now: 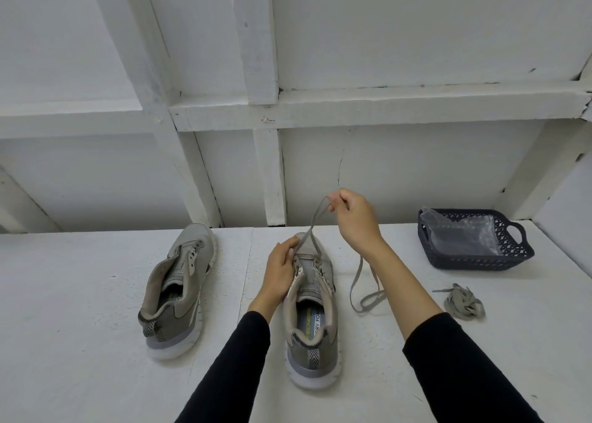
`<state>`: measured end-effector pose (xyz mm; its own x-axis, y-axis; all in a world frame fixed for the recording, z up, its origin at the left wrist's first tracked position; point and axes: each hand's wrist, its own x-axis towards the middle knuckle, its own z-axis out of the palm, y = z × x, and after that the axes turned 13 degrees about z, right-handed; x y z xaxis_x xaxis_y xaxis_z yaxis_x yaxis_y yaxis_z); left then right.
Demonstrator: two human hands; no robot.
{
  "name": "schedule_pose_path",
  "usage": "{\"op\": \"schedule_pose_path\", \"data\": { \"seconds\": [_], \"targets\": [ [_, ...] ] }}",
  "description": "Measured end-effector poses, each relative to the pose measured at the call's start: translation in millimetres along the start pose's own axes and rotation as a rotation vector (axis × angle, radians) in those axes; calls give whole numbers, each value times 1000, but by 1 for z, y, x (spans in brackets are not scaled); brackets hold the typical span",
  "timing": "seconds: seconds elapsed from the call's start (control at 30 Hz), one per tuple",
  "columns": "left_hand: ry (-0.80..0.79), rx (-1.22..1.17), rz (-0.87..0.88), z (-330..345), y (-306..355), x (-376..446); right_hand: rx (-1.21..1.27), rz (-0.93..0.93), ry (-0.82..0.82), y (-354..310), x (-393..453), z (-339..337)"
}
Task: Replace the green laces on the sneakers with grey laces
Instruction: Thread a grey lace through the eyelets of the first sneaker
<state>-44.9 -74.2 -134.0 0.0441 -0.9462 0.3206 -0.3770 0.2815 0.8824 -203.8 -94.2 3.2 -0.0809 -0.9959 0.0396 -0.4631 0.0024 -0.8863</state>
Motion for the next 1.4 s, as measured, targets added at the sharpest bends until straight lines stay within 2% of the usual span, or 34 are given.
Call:
{"op": "schedule_pose_path", "data": {
  "seconds": [0.3, 0.5, 0.67, 0.87, 1.0, 1.17, 1.27, 1.33, 1.4],
  "targets": [
    [99, -17, -8, 7, -2, 0, 16, -69, -30, -32, 10, 5],
    [102, -2, -16, 6, -3, 0, -255, -150, -1, -47, 14, 6],
    [39, 84, -39, 6, -13, 4, -269, -103, 32, -37, 14, 5],
    [-1, 169, -75, 1, -7, 1, -448, -108, 172, -11, 20, -26],
    [-26, 211, -75, 0, -4, 0, -438, -118, 238, -2, 27, -40],
    [10, 205, -29, -1, -2, 4, -385, -6, 199, 5, 16, -40],
    [26, 5, -130, -7, 21, 5, -646, 174, 244, 19, 7, -42],
    [35, -178, -168, -12, 36, 9, -796, 408, 139, 22, -3, -44],
    [7, -247, -153, -20, 55, 14, -881, 526, 6, 27, -12, -40]
  ]
}}
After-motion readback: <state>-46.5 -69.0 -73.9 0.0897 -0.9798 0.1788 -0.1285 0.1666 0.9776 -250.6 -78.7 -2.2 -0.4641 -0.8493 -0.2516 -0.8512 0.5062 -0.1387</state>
